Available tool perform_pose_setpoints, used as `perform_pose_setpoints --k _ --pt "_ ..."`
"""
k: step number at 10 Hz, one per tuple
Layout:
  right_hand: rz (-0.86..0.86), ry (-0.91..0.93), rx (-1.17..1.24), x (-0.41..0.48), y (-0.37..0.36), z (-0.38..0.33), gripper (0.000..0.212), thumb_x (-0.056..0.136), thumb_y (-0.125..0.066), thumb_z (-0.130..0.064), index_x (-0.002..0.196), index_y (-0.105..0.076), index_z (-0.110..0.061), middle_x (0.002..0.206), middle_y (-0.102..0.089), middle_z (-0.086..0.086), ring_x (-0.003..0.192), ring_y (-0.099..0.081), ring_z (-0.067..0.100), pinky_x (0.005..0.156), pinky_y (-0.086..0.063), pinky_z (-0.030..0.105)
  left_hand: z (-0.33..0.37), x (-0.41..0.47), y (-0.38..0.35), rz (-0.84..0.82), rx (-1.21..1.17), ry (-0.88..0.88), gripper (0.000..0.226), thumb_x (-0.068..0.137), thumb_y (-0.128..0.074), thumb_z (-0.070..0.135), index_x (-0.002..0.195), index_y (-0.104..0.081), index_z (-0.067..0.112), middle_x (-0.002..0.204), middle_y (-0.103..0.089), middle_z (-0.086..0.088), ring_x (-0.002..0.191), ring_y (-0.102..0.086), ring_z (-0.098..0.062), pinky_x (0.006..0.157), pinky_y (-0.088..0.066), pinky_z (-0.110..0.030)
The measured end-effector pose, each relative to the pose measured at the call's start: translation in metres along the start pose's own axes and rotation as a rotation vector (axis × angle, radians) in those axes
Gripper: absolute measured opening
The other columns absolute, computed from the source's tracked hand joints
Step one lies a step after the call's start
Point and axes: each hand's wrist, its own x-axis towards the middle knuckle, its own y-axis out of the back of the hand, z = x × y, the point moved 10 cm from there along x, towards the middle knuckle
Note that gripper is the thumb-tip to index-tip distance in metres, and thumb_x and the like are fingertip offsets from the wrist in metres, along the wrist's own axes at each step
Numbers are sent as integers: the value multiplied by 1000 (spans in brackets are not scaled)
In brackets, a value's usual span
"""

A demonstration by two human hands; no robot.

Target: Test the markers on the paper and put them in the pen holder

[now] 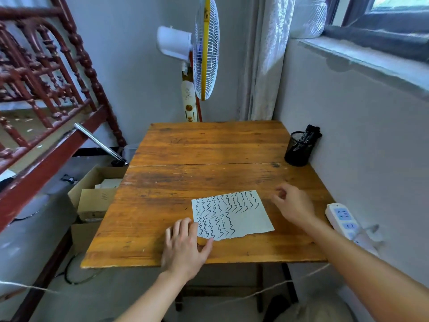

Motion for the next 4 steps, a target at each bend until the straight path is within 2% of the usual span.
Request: perform_pose_setpoints --k 1,2,3,4 --pt "-53 46 -27 -29 -24 -4 38 91 -61 -40 124 -59 -22 112 -65 -1 98 -61 18 79 -54 36 0 -1 3 3 -12 3 62 81 -28 66 111 -55 18 118 -55 -3 113 -47 -22 97 -40 -48" --pt "-44 95 -90 -52 -37 -4 46 91 -59 -43 132 -52 -23 130 -57 0 119 -51 19 95 -49 37 1 -3 2 -25 -18 2 64 82 -25 67 116 -52 19 124 -53 -2 119 -44 -22 101 -37 -48" --pt "-36 129 -145 -76 -44 -2 50 92 -56 -43 137 -48 -23 136 -52 -1 125 -44 18 100 -44 34 0 -5 2 -48 -52 13 61 85 -29 64 123 -47 20 131 -47 -1 125 -38 -21 106 -32 -46" --pt "-28 163 -117 -92 -36 -1 48 92 -57 -42 136 -49 -25 134 -53 -3 123 -46 15 97 -46 32 -1 -13 1 -53 -80 30 61 88 -24 60 129 -42 20 139 -43 -4 131 -33 -22 108 -26 -44"
